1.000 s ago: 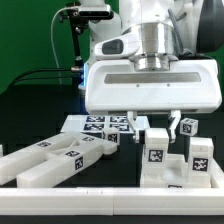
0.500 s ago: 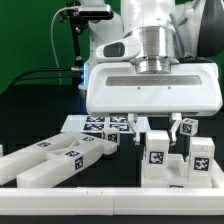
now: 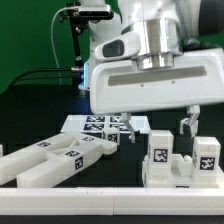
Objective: Assemble chair
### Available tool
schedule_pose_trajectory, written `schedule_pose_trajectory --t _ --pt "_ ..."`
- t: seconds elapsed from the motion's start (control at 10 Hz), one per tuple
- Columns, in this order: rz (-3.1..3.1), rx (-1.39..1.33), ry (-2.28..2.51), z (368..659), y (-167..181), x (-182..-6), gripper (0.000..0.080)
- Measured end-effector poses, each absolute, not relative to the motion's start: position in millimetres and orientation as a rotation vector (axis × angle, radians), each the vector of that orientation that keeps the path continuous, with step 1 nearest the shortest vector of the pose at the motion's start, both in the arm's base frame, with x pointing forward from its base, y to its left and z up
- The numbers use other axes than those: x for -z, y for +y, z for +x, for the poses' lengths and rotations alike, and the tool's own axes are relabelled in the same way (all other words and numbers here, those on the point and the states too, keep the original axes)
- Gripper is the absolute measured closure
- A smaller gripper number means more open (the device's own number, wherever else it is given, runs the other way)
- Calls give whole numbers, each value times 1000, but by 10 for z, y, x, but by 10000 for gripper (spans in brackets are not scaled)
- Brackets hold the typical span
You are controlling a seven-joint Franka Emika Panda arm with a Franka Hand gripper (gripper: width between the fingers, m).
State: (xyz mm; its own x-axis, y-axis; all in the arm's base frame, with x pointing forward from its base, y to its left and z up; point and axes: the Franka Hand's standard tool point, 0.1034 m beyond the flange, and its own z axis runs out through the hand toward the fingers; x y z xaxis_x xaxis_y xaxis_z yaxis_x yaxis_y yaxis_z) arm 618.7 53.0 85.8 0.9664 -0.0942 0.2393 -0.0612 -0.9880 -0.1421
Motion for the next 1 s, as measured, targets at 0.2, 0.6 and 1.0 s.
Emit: schedule_pose_trajectory --t 0.2,0.6,1.0 --pt "-2991 204 147 6186 507 -821 151" --pt "-3003 125 147 6233 437 -793 151" --pt "-3008 121 169 6345 414 -779 151"
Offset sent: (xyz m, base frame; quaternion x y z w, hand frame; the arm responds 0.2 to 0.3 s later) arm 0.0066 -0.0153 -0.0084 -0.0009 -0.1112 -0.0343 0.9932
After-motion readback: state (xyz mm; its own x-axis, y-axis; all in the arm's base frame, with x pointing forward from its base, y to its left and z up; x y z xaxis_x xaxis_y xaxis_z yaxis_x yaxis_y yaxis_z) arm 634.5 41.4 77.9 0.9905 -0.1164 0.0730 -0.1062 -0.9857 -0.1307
